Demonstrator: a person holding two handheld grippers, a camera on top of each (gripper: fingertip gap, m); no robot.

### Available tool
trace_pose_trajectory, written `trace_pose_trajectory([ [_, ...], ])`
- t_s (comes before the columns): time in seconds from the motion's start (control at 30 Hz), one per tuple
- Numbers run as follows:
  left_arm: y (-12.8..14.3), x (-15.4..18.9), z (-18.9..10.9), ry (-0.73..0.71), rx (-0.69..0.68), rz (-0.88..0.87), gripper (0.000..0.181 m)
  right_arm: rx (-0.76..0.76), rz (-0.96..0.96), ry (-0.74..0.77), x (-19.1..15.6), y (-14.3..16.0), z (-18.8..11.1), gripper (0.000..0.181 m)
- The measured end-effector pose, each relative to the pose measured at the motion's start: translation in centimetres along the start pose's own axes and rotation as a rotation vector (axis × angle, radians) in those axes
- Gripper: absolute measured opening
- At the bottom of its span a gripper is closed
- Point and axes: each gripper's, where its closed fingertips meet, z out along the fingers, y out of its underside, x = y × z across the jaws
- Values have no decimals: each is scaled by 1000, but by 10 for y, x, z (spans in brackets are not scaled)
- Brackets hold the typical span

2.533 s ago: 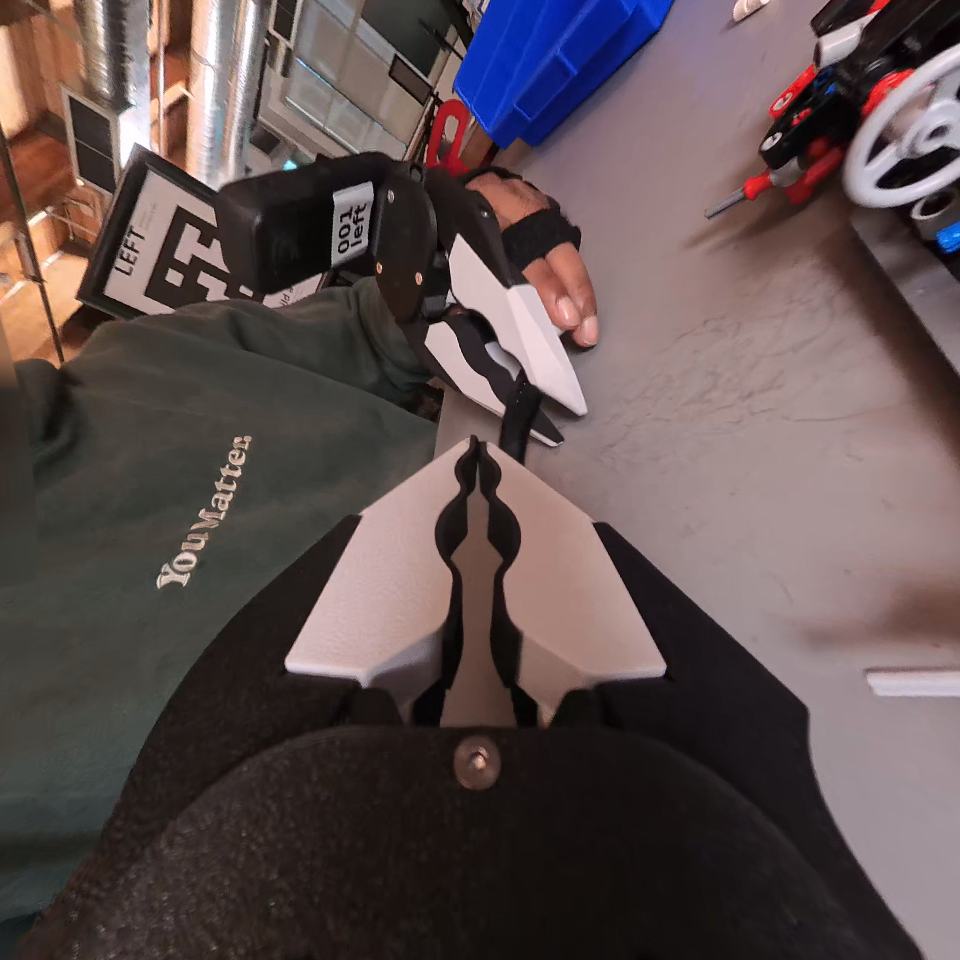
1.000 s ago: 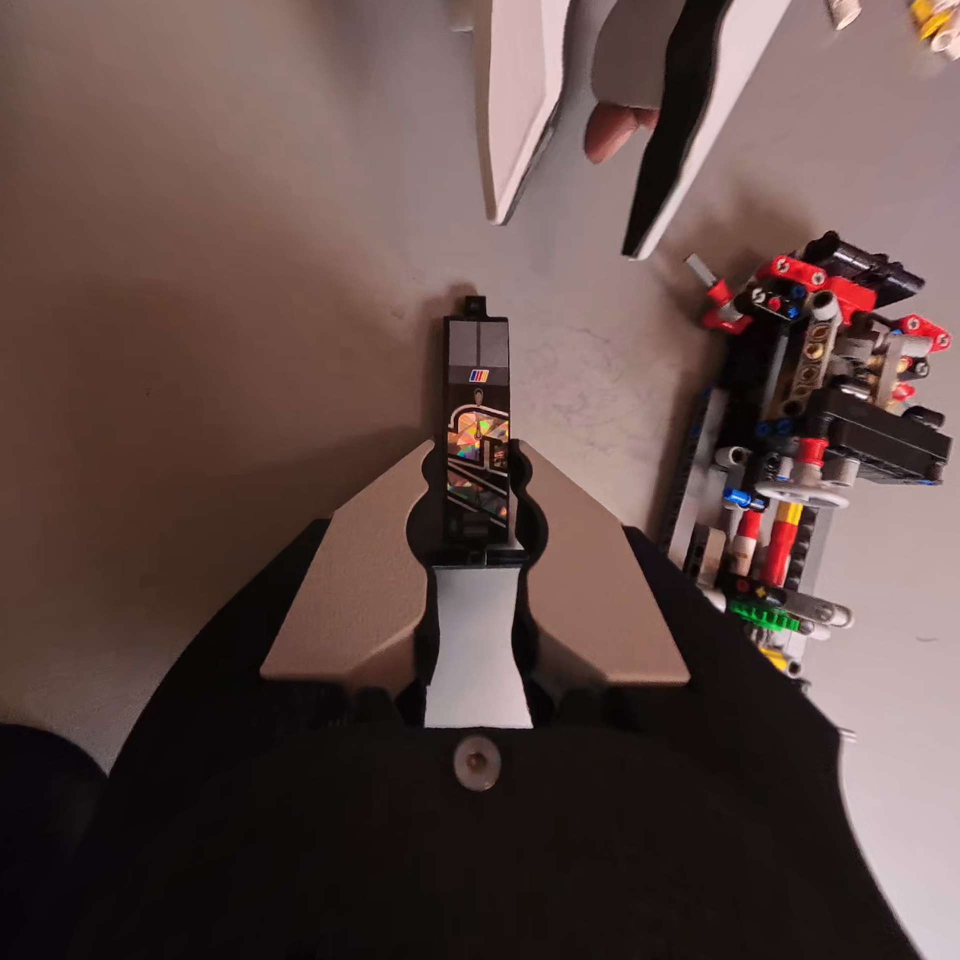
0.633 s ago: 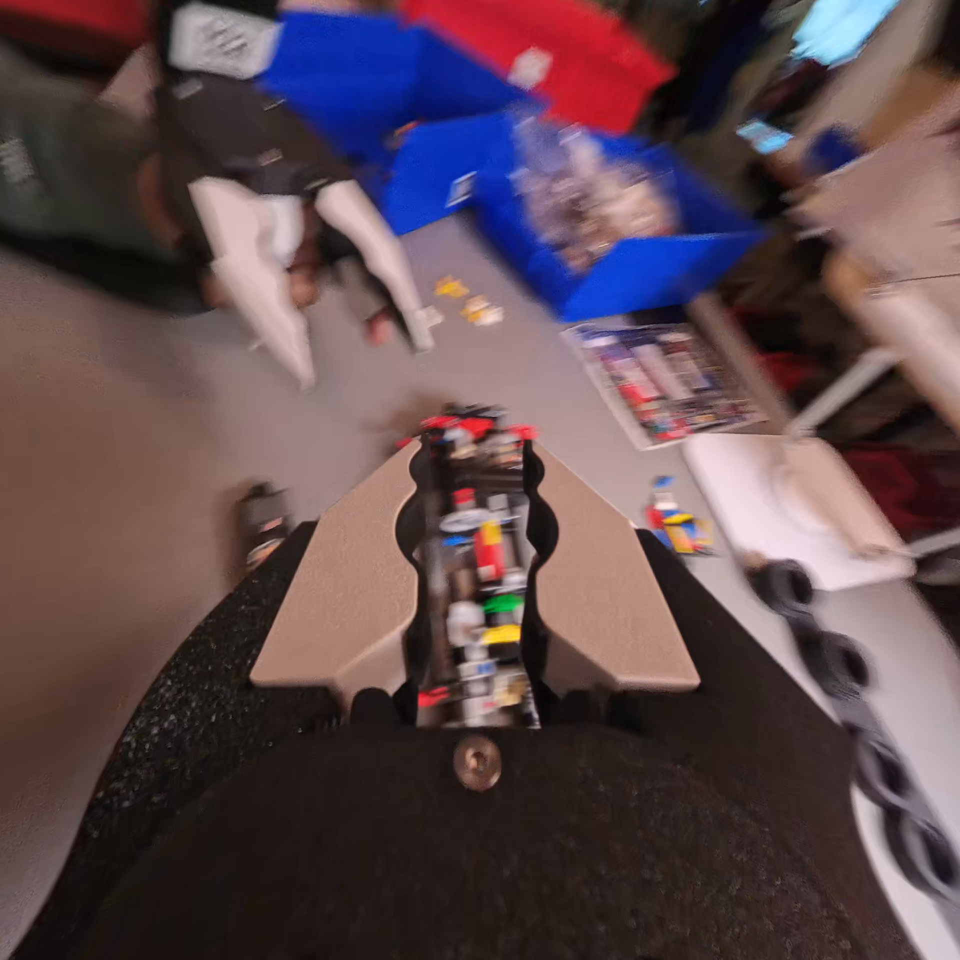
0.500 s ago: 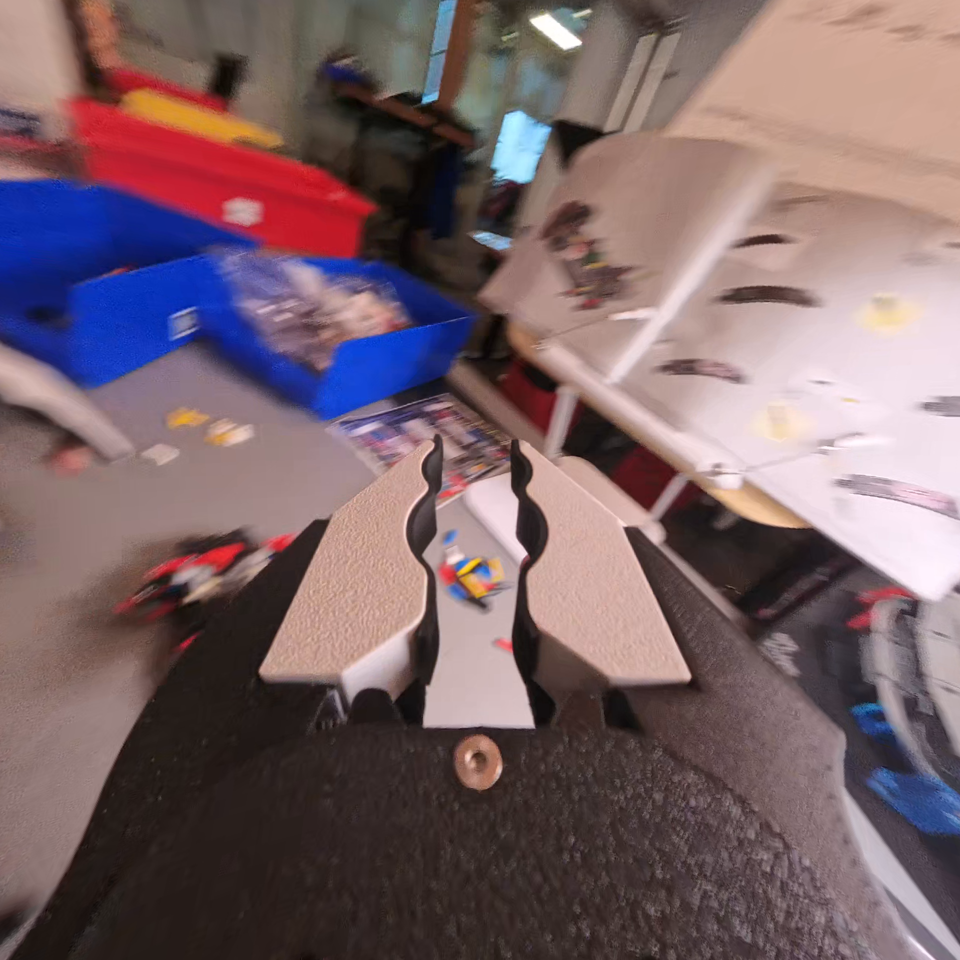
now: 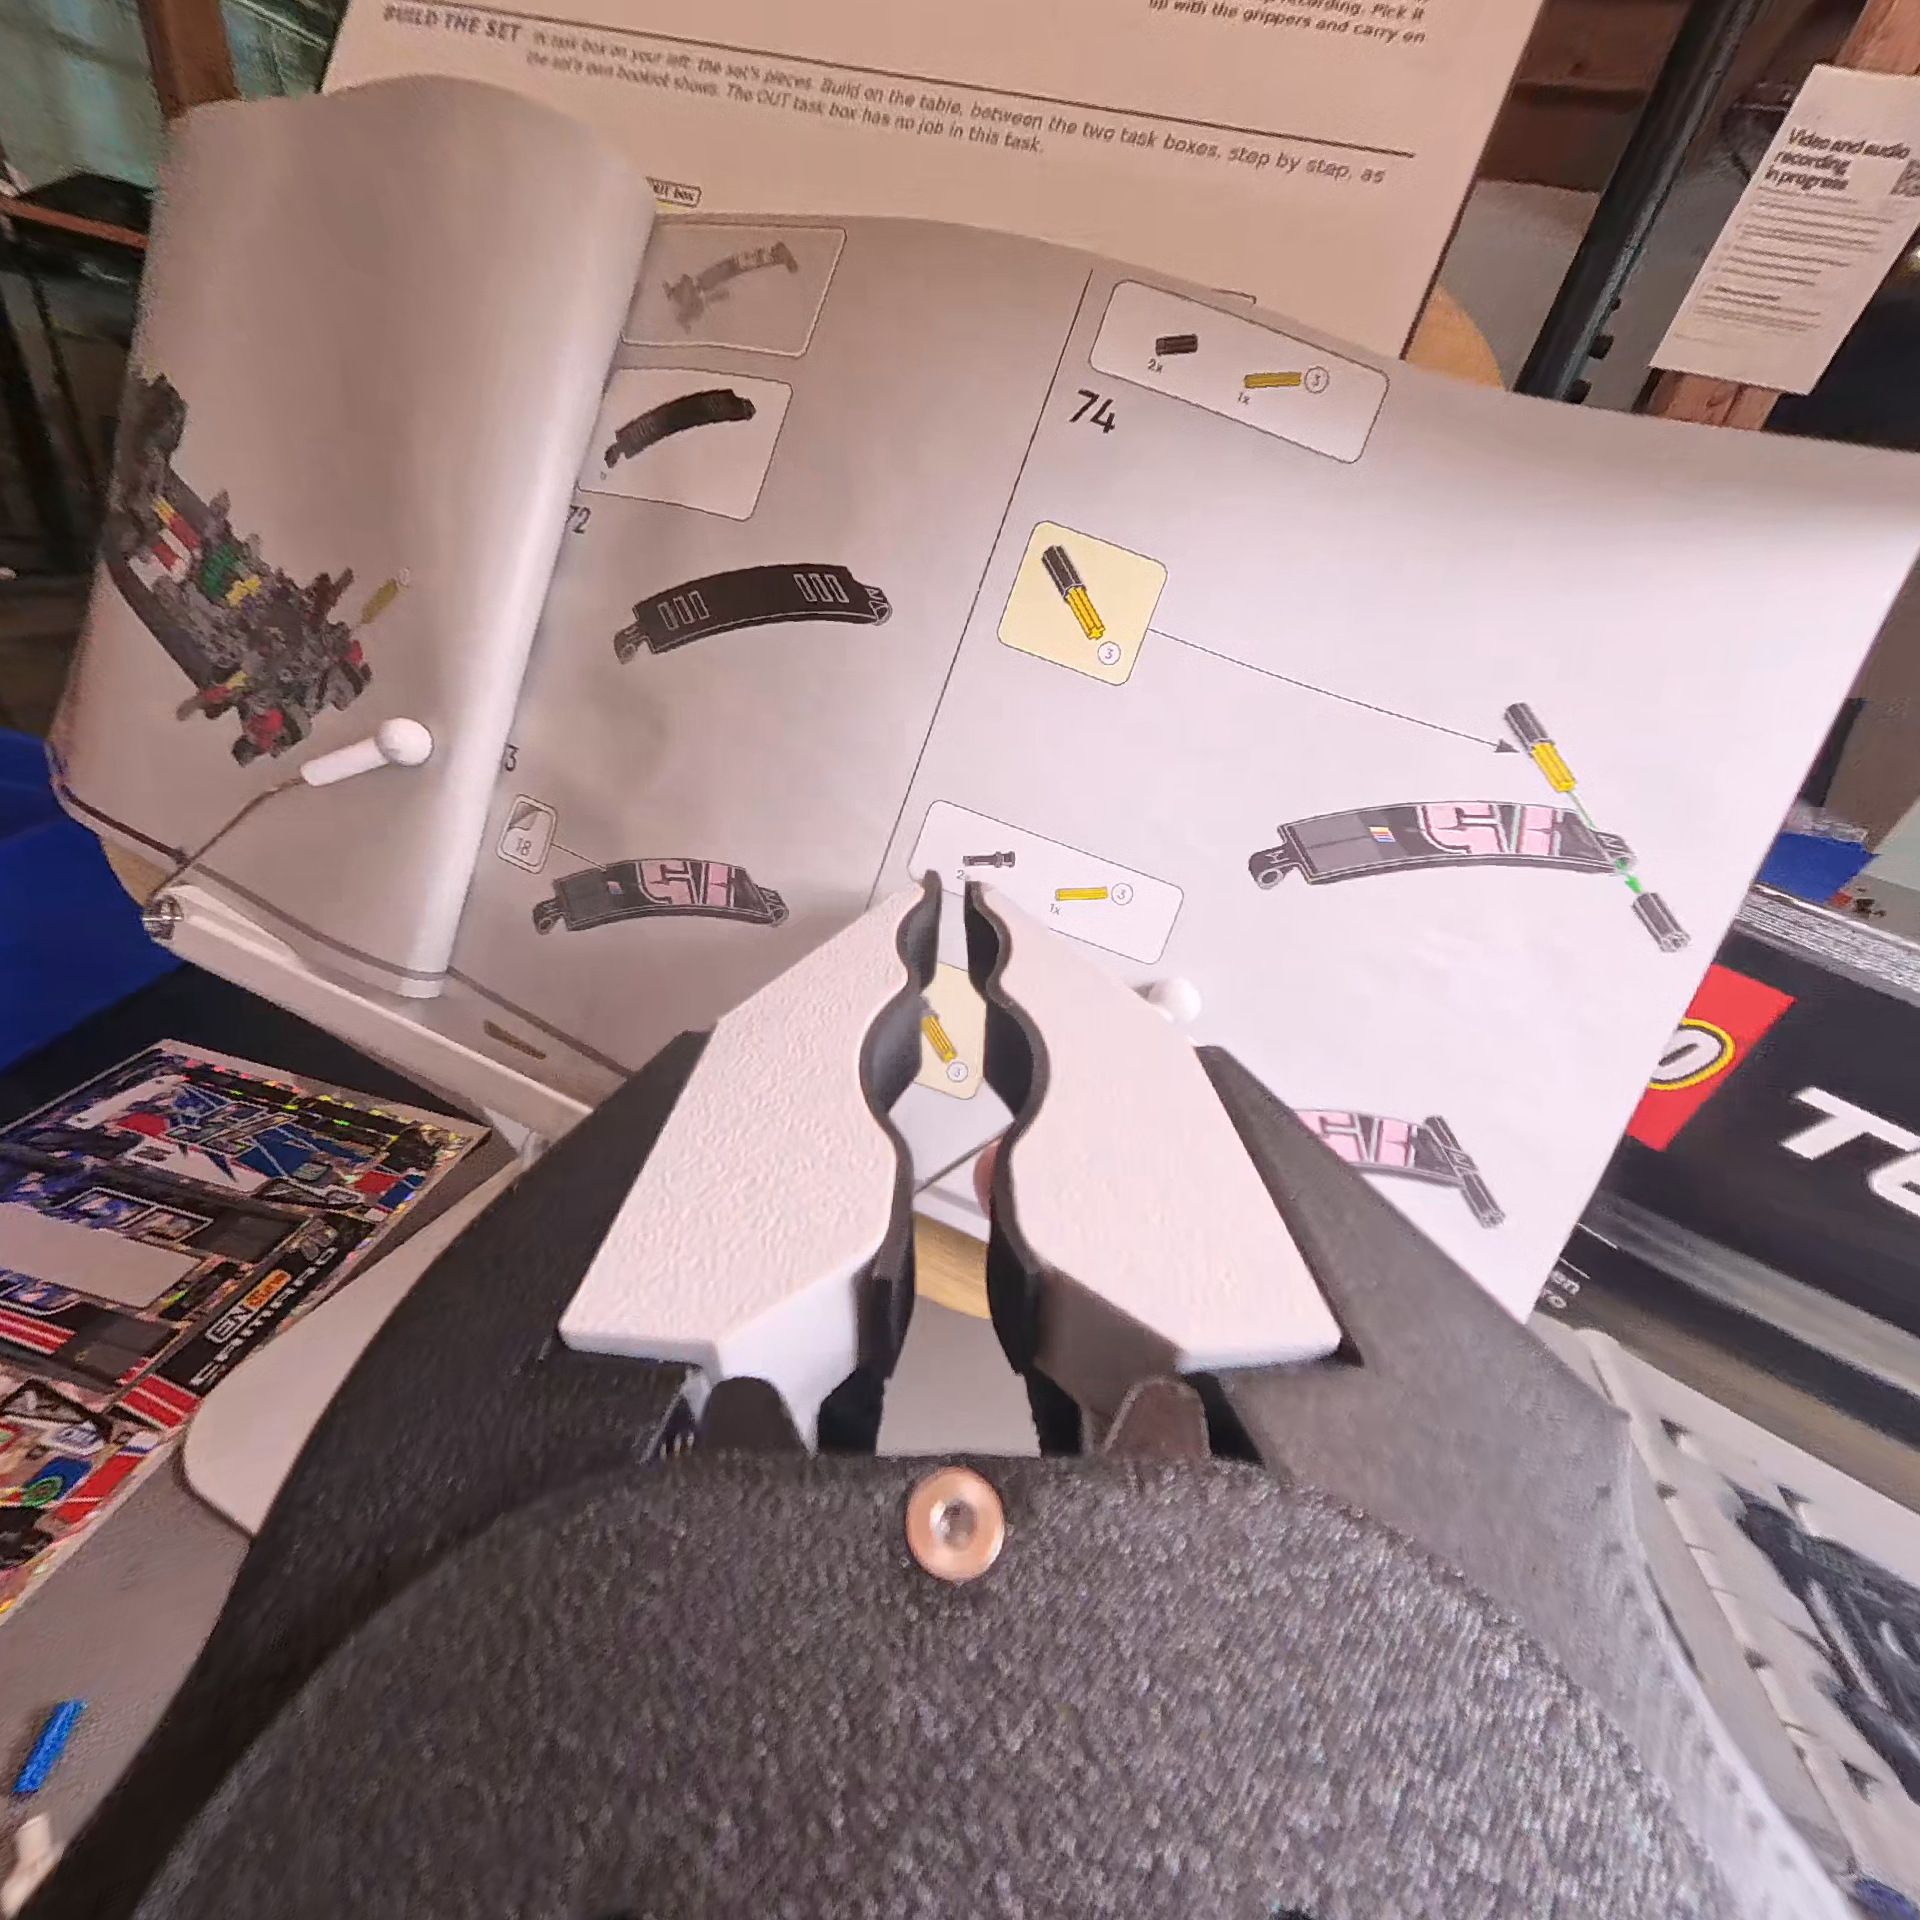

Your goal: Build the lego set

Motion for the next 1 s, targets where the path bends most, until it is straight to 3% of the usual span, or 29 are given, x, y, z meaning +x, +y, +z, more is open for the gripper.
trace_pose_trajectory([
  [1.0,12,-13,6,-20,-37,-66,40,46,-63,-41,2,5,10,0],
])
